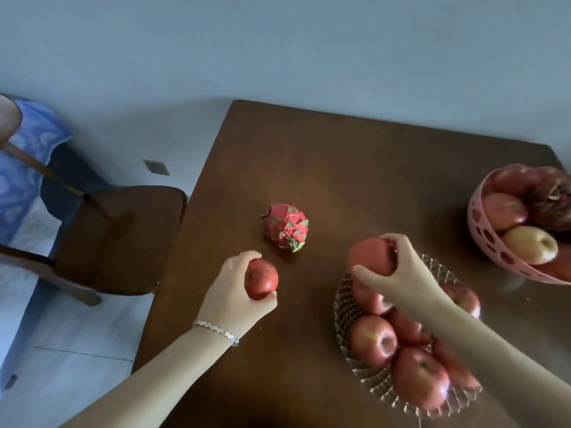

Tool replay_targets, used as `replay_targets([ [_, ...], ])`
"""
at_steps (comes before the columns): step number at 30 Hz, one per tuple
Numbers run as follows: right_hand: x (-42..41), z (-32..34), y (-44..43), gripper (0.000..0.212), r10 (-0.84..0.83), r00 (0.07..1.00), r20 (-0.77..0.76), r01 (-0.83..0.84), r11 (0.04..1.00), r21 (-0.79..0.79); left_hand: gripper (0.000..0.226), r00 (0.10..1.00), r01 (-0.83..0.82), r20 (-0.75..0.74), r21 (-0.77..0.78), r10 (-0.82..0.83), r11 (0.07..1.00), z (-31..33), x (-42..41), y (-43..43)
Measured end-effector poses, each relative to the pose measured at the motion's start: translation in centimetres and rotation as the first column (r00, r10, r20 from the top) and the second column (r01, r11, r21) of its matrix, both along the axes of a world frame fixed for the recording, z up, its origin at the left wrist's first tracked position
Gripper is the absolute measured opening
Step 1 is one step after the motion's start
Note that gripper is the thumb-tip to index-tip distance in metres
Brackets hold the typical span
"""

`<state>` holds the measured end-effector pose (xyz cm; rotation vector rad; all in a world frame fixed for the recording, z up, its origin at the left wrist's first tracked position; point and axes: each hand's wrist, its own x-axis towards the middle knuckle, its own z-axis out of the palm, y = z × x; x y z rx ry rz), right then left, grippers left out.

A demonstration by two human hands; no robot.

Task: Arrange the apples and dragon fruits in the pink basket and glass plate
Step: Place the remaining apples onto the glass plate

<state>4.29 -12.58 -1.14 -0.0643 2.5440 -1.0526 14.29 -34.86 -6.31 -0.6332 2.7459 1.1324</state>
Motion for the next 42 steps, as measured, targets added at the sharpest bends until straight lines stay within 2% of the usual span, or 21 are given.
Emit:
replay_targets([
  [2,-0.1,0.0,3.4,0.063,0.015,0.998,-0.062,-0.007,0.992,0.128,0.066,0.998,0.050,-0.047,0.016,-0.049,0.999,0.9,-0.1,2.1],
  [4,-0.1,-0.5,5.6,0.070,0.059,0.997,-0.058,-0.046,0.979,0.200,0.066,0.992,0.097,-0.085,0.015,-0.096,0.995,1.6,0.0,4.1],
  [8,0.2,-2.5,7.3,0.076,0.178,0.983,-0.053,-0.161,0.959,0.232,0.067,0.980,0.159,-0.121,0.020,-0.155,0.987,2.3,0.4,8.0],
  [13,0.4,-3.8,8.8,0.088,0.276,0.952,-0.135,-0.225,0.926,0.303,0.065,0.962,0.242,-0.129,-0.001,-0.240,0.970,3.0,1.0,13.4],
  [16,0.1,-3.7,9.5,0.100,0.313,0.947,-0.067,-0.282,0.914,0.293,0.059,0.926,0.347,-0.119,-0.100,-0.357,0.933,2.6,0.7,16.6],
  [18,-0.2,-3.6,10.2,0.099,0.378,0.926,-0.003,-0.362,0.889,0.282,0.061,0.899,0.410,-0.073,-0.210,-0.433,0.888,1.6,0.2,18.7],
  [21,-0.6,-3.8,10.5,0.097,0.446,0.895,0.017,-0.431,0.853,0.293,0.066,0.889,0.439,0.005,-0.297,-0.458,0.848,0.7,-0.1,20.4],
  [23,-0.9,-3.9,10.7,0.097,0.460,0.888,0.002,-0.443,0.853,0.276,0.075,0.885,0.429,-0.018,-0.354,-0.464,0.831,0.1,-0.1,20.9],
  [27,-1.5,-3.5,11.1,0.082,0.527,0.849,-0.027,-0.505,0.827,0.247,0.071,0.902,0.419,-0.008,-0.217,-0.431,0.882,-0.5,0.1,21.2],
  [31,-2.0,-2.9,11.4,0.079,0.635,0.772,-0.027,-0.599,0.741,0.303,0.076,0.935,0.346,-0.043,-0.118,-0.352,0.931,-0.8,0.9,21.7],
  [35,-2.2,-2.4,11.5,0.081,0.667,0.745,0.012,-0.636,0.704,0.316,0.079,0.967,0.236,-0.093,-0.044,-0.239,0.971,-1.6,0.8,21.7],
  [39,-2.3,-2.2,11.7,0.089,0.675,0.736,0.045,-0.654,0.692,0.306,0.071,0.956,0.285,-0.073,0.011,-0.283,0.959,-1.4,0.3,20.7],
  [42,-2.2,-1.9,11.7,0.092,0.666,0.744,0.054,-0.655,0.712,0.253,0.066,0.948,0.319,-0.031,0.120,-0.317,0.940,0.3,-0.4,19.5],
])
